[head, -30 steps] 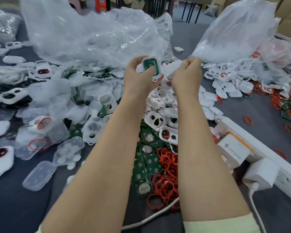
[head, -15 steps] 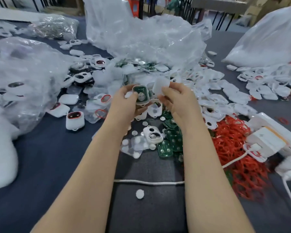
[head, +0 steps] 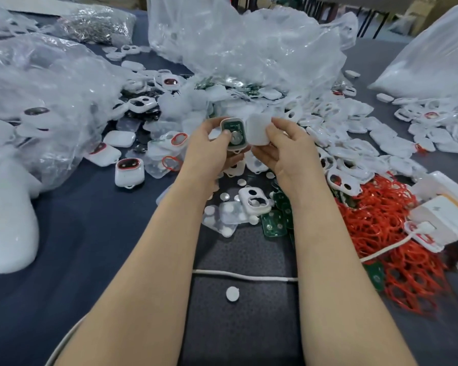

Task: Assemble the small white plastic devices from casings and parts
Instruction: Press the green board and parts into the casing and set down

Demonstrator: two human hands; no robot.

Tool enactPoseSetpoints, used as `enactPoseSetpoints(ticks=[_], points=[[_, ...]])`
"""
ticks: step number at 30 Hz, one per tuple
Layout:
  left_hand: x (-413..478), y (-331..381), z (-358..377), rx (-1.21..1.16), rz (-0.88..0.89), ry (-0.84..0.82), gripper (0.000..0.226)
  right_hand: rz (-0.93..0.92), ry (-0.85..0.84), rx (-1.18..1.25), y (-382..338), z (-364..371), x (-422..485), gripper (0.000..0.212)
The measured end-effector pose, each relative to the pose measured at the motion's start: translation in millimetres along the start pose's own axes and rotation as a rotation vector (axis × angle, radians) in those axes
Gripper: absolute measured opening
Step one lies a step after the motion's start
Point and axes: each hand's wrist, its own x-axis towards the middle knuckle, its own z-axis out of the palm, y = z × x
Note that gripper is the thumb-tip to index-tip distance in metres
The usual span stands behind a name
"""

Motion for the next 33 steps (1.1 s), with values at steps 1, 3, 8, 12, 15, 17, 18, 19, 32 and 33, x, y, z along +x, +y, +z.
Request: enactPoseSetpoints(ticks=[1, 3, 8, 12, 15, 17, 18, 19, 32, 33], points=[[-0.3, 0.1, 0.0, 0.009, 0.009, 0.002, 0.022, 0.007, -0.009, 0.006, -0.2, 0.0, -0.9, 0.015], [-0.8, 0.0, -0.2, 0.03, 0.022, -0.001, 0.02, -0.008, -0.029, -0.017, -0.5, -0.6, -1.5, 0.017], [-2.5, 0.0, -1.3, 0.019, 0.013, -0.01, 0.02, -0.044, -0.109, -0.04, -1.0, -3.5, -1.3, 0.025], [-2.6, 0.5, -1.6, -0.013, 0.008, -0.008, 0.023, -0.042, -0.08, 0.007, -1.4, -2.9, -3.0, 0.015], [-2.0, 1.1, -1.3, -0.053, -0.01, -0.008, 0.019, -0.108, -0.068, -0.021, -1.3, -4.2, -2.4, 0.017], [-1.7, 1.7, -1.6, -0.065, -0.019, -0.001, 0.019, -0.159, -0.092, -0.089, -1.2, -4.7, -2.2, 0.022], [-1.2, 1.8, -2.0, -0.067, -0.027, 0.001, 0.021, -0.18, -0.104, -0.136, -1.2, -4.2, -2.2, 0.023], [-0.8, 2.2, -2.3, -0.067, -0.039, 0.0, 0.024, -0.2, -0.109, -0.181, -1.8, -3.5, -2.5, 0.022], [-6.4, 3.0, -1.7, 0.067, -0.076, -0.152, 0.027, -0.368, -0.129, -0.591, -1.4, -1.7, -3.8, 0.019], [-6.9, 2.5, -2.1, 0.084, -0.057, -0.164, 0.024, -0.385, -0.122, -0.608, -1.0, -1.2, -4.3, 0.019]])
